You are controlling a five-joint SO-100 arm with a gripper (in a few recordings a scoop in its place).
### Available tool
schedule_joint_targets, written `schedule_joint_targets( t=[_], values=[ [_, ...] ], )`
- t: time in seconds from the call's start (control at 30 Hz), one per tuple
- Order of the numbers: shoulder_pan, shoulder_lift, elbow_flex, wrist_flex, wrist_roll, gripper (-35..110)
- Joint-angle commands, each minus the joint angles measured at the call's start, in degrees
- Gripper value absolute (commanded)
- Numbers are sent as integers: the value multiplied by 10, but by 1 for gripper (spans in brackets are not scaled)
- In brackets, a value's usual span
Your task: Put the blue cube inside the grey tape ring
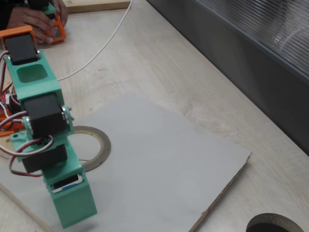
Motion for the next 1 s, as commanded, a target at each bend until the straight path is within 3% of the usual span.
schedule_joint_targets(
  t=[0.0,0.53,0.97],
  values=[
    [6,6,-7,5,9,53],
    [1,13,-8,-12,9,14],
    [1,15,-8,-60,9,8]
  ],
)
